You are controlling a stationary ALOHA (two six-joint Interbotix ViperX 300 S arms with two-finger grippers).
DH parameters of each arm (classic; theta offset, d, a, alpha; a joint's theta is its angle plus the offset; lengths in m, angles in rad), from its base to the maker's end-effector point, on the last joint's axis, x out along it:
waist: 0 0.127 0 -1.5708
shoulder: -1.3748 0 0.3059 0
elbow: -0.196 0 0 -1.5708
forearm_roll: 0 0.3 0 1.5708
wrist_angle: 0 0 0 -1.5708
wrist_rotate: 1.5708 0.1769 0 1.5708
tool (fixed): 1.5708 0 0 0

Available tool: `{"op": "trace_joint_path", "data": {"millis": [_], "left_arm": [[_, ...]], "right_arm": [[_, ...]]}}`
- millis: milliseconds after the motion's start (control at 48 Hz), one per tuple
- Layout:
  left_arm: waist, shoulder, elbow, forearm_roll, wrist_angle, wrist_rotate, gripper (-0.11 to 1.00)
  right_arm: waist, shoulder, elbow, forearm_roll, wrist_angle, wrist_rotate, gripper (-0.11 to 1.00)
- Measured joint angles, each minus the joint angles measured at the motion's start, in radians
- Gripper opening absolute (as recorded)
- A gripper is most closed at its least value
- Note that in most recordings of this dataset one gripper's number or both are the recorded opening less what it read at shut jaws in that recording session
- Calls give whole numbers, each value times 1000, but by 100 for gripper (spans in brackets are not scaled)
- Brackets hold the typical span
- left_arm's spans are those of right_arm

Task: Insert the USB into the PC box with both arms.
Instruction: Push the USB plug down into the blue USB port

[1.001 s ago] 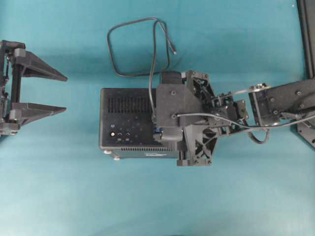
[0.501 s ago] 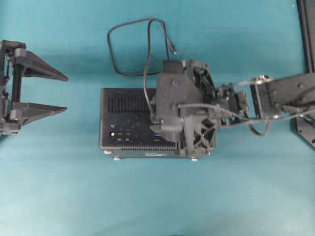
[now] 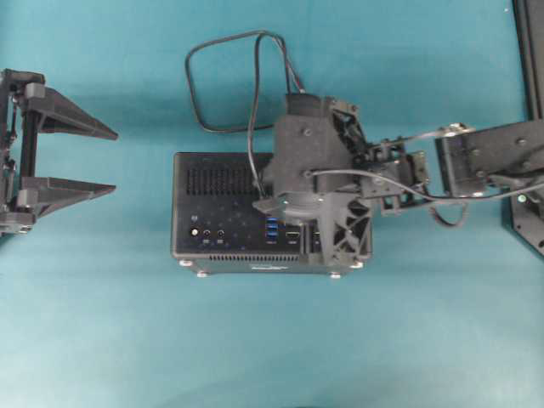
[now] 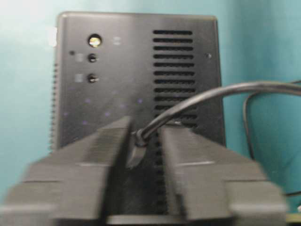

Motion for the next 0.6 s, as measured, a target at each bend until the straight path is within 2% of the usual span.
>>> {"op": "trace_joint_path", "data": {"millis": [188, 396, 605], "left_arm": [[0, 0, 0, 0, 2, 0, 83], [0, 2, 2, 0, 0, 0, 83], [0, 0, 0, 0, 0, 0, 83]], "right_arm": [[15, -11, 14, 21, 11, 2, 11], [9, -20, 38, 51, -17, 18, 10], [9, -23, 54, 51, -37, 40, 10]]}}
